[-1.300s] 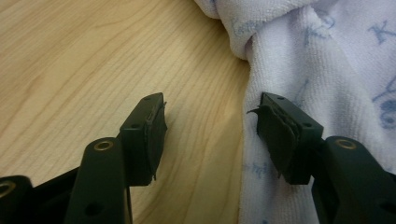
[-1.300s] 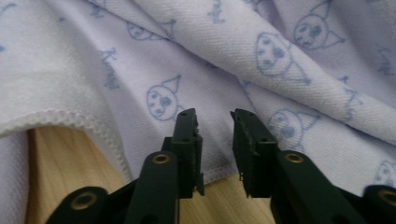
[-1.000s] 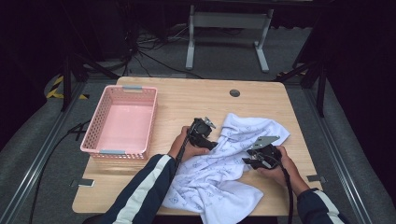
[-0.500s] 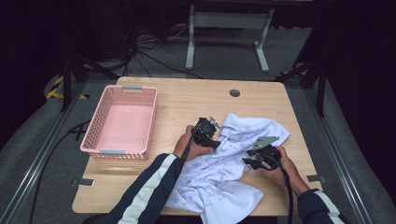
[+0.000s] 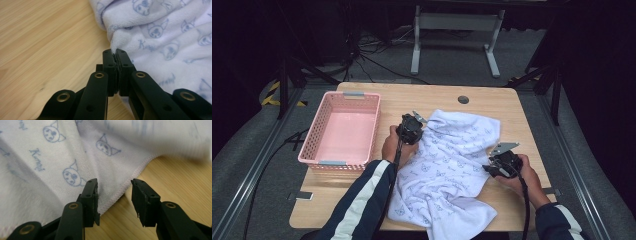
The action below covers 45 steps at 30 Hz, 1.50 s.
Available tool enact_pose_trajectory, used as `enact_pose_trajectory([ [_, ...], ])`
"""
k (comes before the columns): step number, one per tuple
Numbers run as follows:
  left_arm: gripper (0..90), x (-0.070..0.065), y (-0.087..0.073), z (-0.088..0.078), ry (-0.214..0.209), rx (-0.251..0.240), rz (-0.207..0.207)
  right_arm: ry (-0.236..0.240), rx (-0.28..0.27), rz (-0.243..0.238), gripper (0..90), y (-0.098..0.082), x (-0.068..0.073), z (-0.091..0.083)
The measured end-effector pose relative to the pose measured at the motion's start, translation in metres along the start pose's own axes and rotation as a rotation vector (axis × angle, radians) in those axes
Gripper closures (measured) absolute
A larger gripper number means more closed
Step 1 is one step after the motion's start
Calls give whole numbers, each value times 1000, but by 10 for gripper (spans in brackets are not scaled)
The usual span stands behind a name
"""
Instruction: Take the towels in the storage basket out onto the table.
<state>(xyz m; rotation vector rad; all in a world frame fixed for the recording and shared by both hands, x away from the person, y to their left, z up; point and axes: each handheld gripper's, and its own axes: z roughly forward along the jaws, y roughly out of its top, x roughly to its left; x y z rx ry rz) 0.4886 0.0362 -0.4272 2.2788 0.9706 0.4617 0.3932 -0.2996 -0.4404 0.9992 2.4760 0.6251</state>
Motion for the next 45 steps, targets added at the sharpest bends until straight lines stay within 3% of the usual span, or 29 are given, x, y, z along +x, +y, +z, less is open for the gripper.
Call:
enact_pose_trajectory([
  [5,860,1,-7,4,-24,-5,-29,-19,25,57,560,-8,-13,-4],
  [7,795,-1,-8,4,-63,-15,-11,-28,32,77,560,-11,-18,-5],
  [10,593,-8,-8,3,-55,-8,13,-38,47,74,559,-11,-20,-6],
  [11,593,-11,-9,1,-81,-19,9,-31,48,75,561,-10,-22,-6],
  [13,509,-17,-12,-2,-102,-31,-16,-18,-23,77,564,-3,-27,-9],
  [15,449,-21,-15,-4,-117,-15,-12,-13,-92,98,538,10,-35,-10],
  [17,447,-24,-20,-8,-130,-28,-26,6,-164,107,516,28,-43,-5],
  [18,447,-25,-25,-12,-166,-21,-29,11,-179,100,509,35,-45,-2],
  [21,479,-38,-42,-24,-193,0,12,50,-216,87,482,73,-49,21],
  [22,490,-39,-45,-30,-210,22,43,52,-225,81,482,85,-47,26],
  [23,507,-43,-53,-36,-218,7,46,56,-234,75,481,93,-45,29],
  [24,510,-46,-58,-41,-223,8,60,107,-240,59,475,109,-41,34],
  [27,516,-53,-73,-52,-235,8,70,152,-256,-3,458,144,-21,43],
  [31,517,-58,-92,-60,-242,41,97,178,-227,-69,429,182,7,58],
  [34,538,-55,-105,-62,-245,52,66,176,-188,-118,420,207,29,73],
  [38,561,-49,-114,-65,-250,49,52,144,-126,-141,426,226,42,94],
  [40,580,-51,-117,-68,-251,53,47,138,-101,-127,481,231,42,104],
  [43,654,-54,-120,-70,-237,45,77,105,-41,-101,501,232,40,120],
  [45,733,-56,-122,-73,-232,49,88,90,-10,-99,577,231,38,126],
])
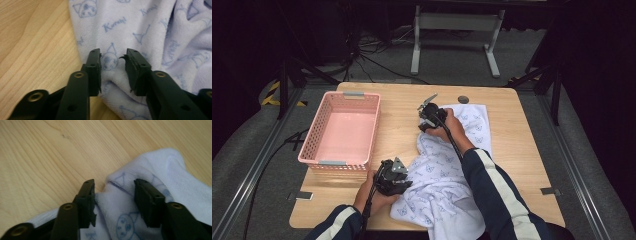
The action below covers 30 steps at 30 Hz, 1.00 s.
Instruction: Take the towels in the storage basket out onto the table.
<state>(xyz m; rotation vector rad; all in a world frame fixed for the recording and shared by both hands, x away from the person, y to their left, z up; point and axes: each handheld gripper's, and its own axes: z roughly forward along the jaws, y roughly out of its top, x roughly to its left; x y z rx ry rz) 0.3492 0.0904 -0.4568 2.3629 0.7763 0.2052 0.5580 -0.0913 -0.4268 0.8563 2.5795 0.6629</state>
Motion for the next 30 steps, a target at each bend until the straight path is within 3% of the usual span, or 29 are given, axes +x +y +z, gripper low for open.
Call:
enact_pose_trajectory([
  [4,797,-2,-4,-6,29,1,-3,5,-11,1,798,-2,-5,-1],
  [7,803,-2,-6,-16,77,-31,5,13,-82,-15,820,-3,-8,-20],
  [12,813,-5,-1,-42,167,-99,35,62,-275,9,815,-21,-26,-81],
  [15,819,-11,0,-52,190,-114,69,108,-379,36,810,-52,-36,-115],
  [18,816,-25,0,-52,163,-99,114,129,-409,45,811,-98,-37,-138],
  [19,810,-32,1,-49,147,-94,128,119,-396,47,813,-109,-36,-141],
  [20,807,-42,2,-44,111,-62,171,101,-381,54,814,-125,-34,-143],
  [21,795,-49,3,-40,104,-59,192,98,-342,63,813,-147,-32,-141],
  [22,780,-61,6,-34,72,-44,239,87,-307,58,812,-158,-30,-139],
  [23,760,-61,6,-34,72,-44,239,87,-307,58,812,-158,-30,-139],
  [24,760,-72,9,-29,58,-32,287,85,-277,68,812,-178,-27,-136],
  [25,717,-78,10,-25,20,-18,304,101,-255,94,804,-192,-26,-133],
  [26,676,-83,13,-22,-76,15,315,99,-213,81,796,-201,-25,-132],
  [27,653,-87,13,-17,-123,30,308,99,-200,82,789,-210,-23,-131],
  [28,624,-89,13,-13,-129,34,308,109,-196,103,782,-217,-22,-131],
  [30,577,-84,13,-13,-181,22,261,106,-173,87,767,-221,-20,-130],
])
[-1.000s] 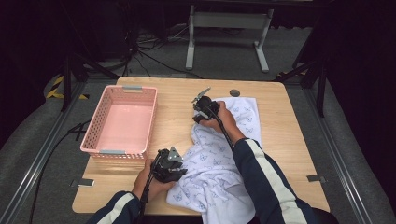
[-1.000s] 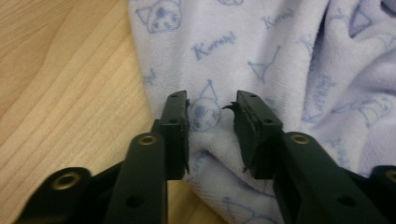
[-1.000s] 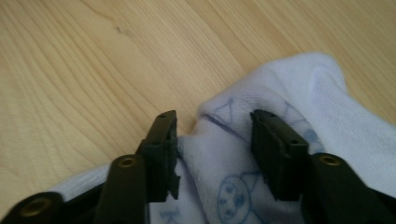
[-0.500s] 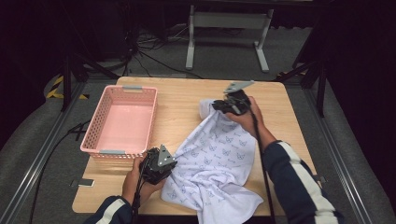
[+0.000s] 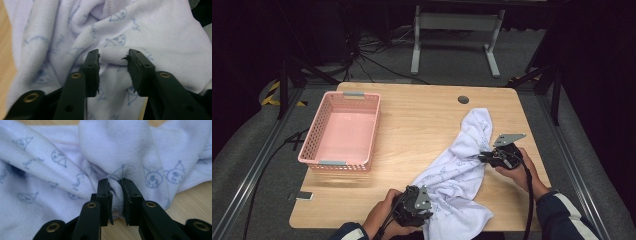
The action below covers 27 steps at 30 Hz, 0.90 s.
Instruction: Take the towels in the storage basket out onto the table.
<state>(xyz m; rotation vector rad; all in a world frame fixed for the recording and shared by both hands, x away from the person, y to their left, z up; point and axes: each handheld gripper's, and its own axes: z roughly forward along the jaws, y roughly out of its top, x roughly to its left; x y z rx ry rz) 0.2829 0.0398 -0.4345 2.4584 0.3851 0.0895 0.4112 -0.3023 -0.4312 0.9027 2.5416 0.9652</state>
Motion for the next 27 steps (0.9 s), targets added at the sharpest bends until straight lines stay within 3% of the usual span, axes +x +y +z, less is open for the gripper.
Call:
enact_pose_trajectory([
  [1,573,3,0,-3,8,1,-13,-4,-3,8,754,-2,0,0],
  [2,560,8,-1,-5,39,-29,-24,-3,1,19,739,-2,0,0],
  [4,515,17,-2,-14,76,-66,-79,-7,13,8,673,-2,1,0],
  [5,522,23,-2,-18,91,-70,-87,-20,8,0,613,-1,2,-1],
  [7,522,33,-3,-21,156,-91,-95,-19,-6,1,610,3,2,-7],
  [9,487,40,-4,-23,165,-95,-103,-49,-37,-15,519,13,3,-14],
  [12,415,48,-5,-28,187,-125,-126,-75,-65,-31,480,26,6,-17],
  [15,378,53,-6,-41,202,-187,-158,-61,-90,-98,440,46,17,-16],
  [16,370,54,-6,-46,220,-210,-172,-49,-84,-120,431,52,20,-14],
  [18,362,59,-8,-48,219,-242,-197,-41,-59,-162,408,61,25,-5],
  [21,364,66,-10,-32,209,-181,-206,-37,49,-186,366,66,24,13],
  [23,379,74,-12,-15,194,-133,-221,-36,119,-169,368,66,19,27],
  [25,441,80,-14,-3,137,-105,-232,-47,160,-170,435,66,14,38],
  [26,452,80,-14,0,129,-79,-233,-42,179,-180,460,66,12,42],
  [27,488,81,-14,7,86,-40,-209,-48,188,-181,514,66,11,44],
])
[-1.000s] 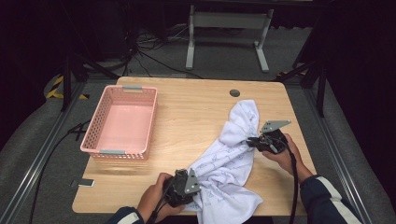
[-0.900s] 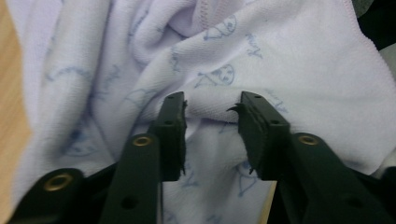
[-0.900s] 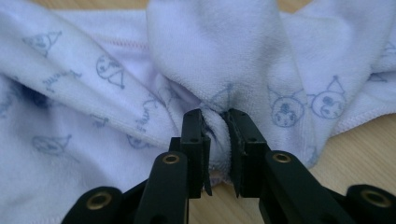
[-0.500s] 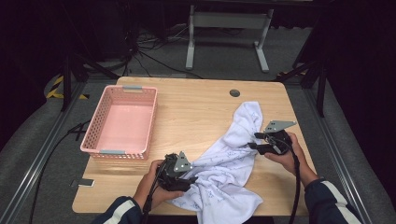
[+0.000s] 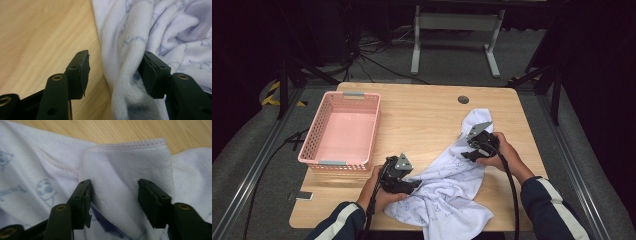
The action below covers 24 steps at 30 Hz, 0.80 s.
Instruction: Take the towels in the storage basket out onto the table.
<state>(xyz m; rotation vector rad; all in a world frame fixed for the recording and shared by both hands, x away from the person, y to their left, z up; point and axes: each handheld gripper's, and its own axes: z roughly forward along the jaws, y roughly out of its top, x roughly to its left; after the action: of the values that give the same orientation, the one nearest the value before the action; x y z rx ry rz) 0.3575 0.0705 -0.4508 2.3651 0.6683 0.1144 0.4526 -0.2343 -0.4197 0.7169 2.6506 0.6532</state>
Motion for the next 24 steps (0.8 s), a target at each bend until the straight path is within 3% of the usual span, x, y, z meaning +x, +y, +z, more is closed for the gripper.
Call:
enact_pose_trajectory([
  [1,536,-1,0,3,-33,19,19,4,-4,-9,650,1,-1,1],
  [2,564,-4,-2,6,-28,26,40,0,-7,-8,740,1,-2,1],
  [4,650,-9,-1,4,-28,42,70,-4,-14,-9,819,3,-4,1],
  [6,704,-12,-2,0,20,45,101,-15,-22,-11,831,5,-6,-1],
  [7,720,-12,-2,0,20,45,101,-15,-22,-11,831,5,-6,-1],
  [8,720,-12,-3,-4,27,44,98,-44,-38,-16,833,6,-7,-3],
  [9,741,-12,-4,-7,38,28,86,-65,-66,-4,832,7,-8,-6],
  [10,774,-14,-5,-12,68,44,95,-95,-129,39,833,11,-14,-14],
  [12,782,-15,-7,-21,125,23,102,-113,-153,52,832,13,-16,-17],
  [14,796,-16,-11,-32,149,2,95,-146,-235,87,833,23,-26,-28],
  [16,795,-17,-18,-41,182,-18,67,-169,-281,109,833,32,-35,-34],
  [21,772,-12,-41,-57,181,-17,8,-195,-368,172,833,71,-63,-37],
  [24,753,-10,-51,-59,185,-1,-16,-199,-378,184,831,95,-68,-29],
])
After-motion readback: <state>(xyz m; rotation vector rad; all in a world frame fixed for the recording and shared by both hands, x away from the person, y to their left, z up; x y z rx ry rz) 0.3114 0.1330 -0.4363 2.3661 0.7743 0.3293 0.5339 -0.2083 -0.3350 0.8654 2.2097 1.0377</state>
